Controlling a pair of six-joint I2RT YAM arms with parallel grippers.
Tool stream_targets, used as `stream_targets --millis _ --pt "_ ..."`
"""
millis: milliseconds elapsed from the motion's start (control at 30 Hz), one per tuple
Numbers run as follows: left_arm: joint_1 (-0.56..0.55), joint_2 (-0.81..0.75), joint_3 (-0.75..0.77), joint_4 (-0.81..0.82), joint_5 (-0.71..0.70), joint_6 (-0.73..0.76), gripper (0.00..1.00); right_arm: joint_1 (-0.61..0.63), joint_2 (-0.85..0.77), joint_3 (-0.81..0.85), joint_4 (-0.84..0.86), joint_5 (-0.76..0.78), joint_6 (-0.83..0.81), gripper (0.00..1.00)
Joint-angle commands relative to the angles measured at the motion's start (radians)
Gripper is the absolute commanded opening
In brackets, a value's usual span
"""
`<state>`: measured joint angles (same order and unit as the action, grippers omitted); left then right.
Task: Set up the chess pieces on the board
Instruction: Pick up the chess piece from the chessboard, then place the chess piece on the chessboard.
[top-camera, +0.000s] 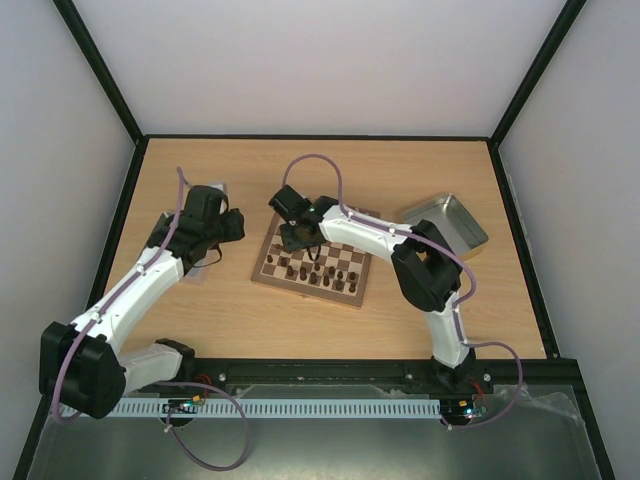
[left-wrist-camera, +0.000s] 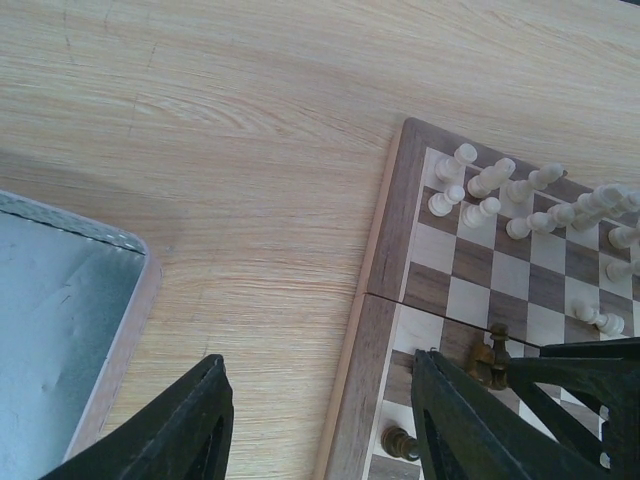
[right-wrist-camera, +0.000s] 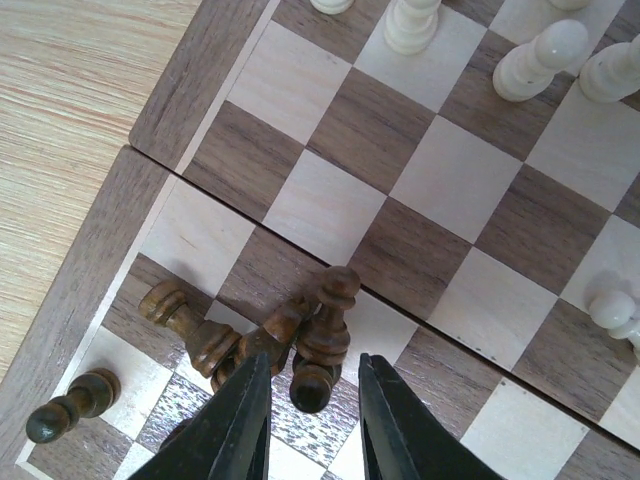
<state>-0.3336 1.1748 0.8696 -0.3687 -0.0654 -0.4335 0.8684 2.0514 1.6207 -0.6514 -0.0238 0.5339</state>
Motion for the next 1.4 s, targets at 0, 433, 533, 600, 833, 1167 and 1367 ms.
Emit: stream_targets --millis 0,433,533,600,833,1167,1367 --pt "-0.007 -0.021 -0.01 0.02 -0.018 0.012 0.52 0.007 0.029 0.046 -0.065 0.022 -0.011 0.24" --pt "-0.007 -0.02 -0.014 0.021 -0.014 0.013 0.52 0.007 0.065 0.057 -0.08 -0.003 -0.005 0.09" --pt "-0.008 -0.019 -0.014 0.023 -0.014 0.013 0.52 0.006 0.043 0.054 -0.088 0.016 0.004 0.03" --pt "-0.009 -0.02 -0.014 0.023 -0.014 0.013 0.52 0.007 0.019 0.043 -0.09 0.023 0.006 0.03" --pt "-0.008 -0.02 -0.015 0.025 -0.008 0.015 0.52 0.007 -0.062 -0.019 -0.103 -0.001 -0.002 0.03" --pt "-0.008 -0.016 -0.019 0.029 0.003 0.018 0.53 0.006 -0.087 -0.11 -0.116 -0.098 -0.051 0.04" --pt "-0.008 -0.017 -0.02 0.031 0.006 0.019 0.53 0.007 -0.089 -0.119 -0.125 -0.11 -0.062 0.04"
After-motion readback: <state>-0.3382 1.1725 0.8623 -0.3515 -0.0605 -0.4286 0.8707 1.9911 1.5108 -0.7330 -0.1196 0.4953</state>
